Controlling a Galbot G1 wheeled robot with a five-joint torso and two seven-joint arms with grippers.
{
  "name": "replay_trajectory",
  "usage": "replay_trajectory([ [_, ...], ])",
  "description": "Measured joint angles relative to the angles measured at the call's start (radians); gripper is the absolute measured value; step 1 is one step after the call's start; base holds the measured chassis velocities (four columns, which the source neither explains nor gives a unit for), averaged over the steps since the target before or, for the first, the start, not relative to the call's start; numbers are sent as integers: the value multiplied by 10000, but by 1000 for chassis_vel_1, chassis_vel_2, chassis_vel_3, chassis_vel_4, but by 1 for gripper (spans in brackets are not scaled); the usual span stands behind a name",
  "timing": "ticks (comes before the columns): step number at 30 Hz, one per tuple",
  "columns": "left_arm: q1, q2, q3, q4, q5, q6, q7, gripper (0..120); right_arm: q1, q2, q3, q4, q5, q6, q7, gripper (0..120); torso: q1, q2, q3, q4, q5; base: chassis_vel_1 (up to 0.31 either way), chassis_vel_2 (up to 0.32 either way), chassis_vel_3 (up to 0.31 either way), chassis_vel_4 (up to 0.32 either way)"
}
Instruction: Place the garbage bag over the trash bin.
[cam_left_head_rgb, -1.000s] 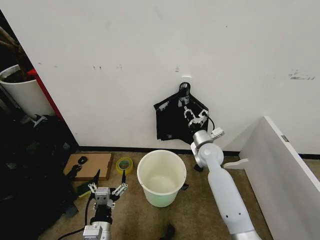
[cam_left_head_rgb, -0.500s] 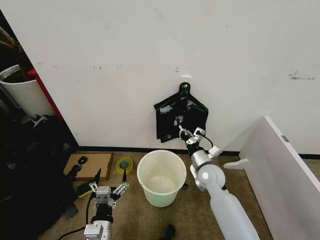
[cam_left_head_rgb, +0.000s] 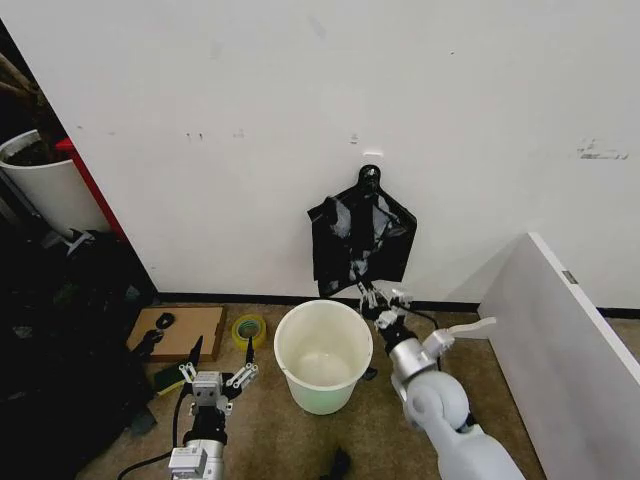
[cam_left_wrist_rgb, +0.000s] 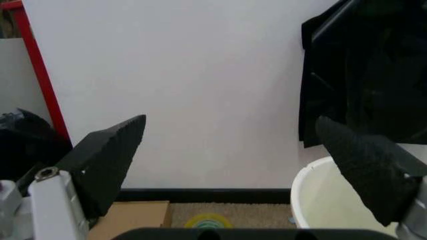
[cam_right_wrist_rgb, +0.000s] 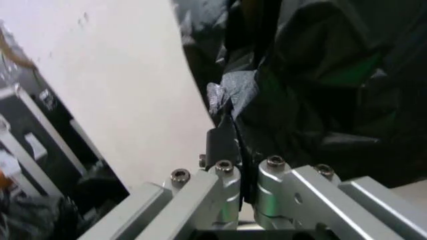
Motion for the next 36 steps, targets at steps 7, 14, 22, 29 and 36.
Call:
replay_trajectory([
  [7, -41, 17, 2, 18, -94, -25, 2, 100, -864, -157, -185, 391, -979, 339, -3, 0, 0, 0, 0, -1, 1, 0, 0, 0, 0],
  [14, -149, 44, 4, 68, -186, -28, 4, 100, -1744, -350, -273, 681, -1901, 726, 116, 0, 1, 0, 1, -2, 2, 0, 0, 0, 0],
  [22, -215, 49, 12, 138, -222, -36, 3, 100, -2547, -496, -328, 896, -2852, 1147, 283, 0, 1, 0, 0, -1, 1, 0, 0, 0, 0],
  [29, -234, 62, 8, 148, -244, -63, 2, 100, -3132, -649, -441, 961, -3374, 1415, 407, 0, 1, 0, 0, -1, 1, 0, 0, 0, 0],
  [36, -222, 67, 4, 158, -248, -111, -3, 100, -3508, -685, -517, 1028, -3581, 1576, 507, 0, 1, 0, 0, -1, 0, 0, 0, 0, 0],
])
